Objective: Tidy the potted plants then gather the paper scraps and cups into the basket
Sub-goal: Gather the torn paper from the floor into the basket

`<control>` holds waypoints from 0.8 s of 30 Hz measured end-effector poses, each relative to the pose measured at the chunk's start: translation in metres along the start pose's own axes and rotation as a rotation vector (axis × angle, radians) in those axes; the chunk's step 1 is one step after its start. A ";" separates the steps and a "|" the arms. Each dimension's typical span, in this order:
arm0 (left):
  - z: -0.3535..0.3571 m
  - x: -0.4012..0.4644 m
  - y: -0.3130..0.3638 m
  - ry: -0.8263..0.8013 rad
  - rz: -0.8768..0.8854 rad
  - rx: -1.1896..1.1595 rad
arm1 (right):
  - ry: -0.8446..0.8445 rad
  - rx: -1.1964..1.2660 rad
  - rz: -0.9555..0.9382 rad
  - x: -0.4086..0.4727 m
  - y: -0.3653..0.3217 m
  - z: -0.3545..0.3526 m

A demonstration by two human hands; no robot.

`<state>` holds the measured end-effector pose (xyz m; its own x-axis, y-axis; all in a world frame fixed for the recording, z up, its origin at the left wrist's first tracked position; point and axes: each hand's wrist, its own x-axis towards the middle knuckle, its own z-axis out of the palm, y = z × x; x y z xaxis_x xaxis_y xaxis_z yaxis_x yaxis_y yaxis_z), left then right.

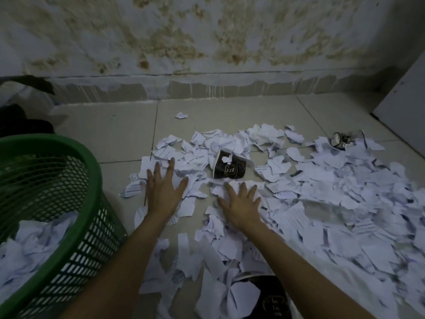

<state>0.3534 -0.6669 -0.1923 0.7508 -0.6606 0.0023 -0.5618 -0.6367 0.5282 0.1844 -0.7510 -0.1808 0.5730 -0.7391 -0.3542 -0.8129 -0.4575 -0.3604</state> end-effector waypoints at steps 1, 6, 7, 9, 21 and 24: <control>0.002 0.000 0.000 -0.042 0.066 0.030 | -0.038 -0.050 0.004 -0.001 -0.001 0.004; 0.016 -0.040 0.000 -0.146 0.456 0.152 | -0.066 0.014 0.066 -0.016 0.003 0.003; 0.017 -0.049 -0.001 -0.159 0.569 0.164 | -0.007 0.064 0.098 -0.019 0.005 -0.002; 0.016 -0.061 -0.003 -0.237 0.733 0.085 | 0.178 0.111 0.113 -0.026 0.010 -0.012; -0.003 -0.072 -0.006 -0.147 0.458 0.133 | 0.052 -0.230 -0.076 -0.046 0.027 0.001; -0.003 -0.079 -0.001 0.064 0.213 -0.168 | 0.365 0.055 -0.014 -0.049 0.034 -0.002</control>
<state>0.2957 -0.6129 -0.1907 0.6452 -0.7426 0.1797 -0.6483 -0.4076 0.6431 0.1283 -0.7317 -0.1742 0.5007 -0.8654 -0.0213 -0.7931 -0.4487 -0.4120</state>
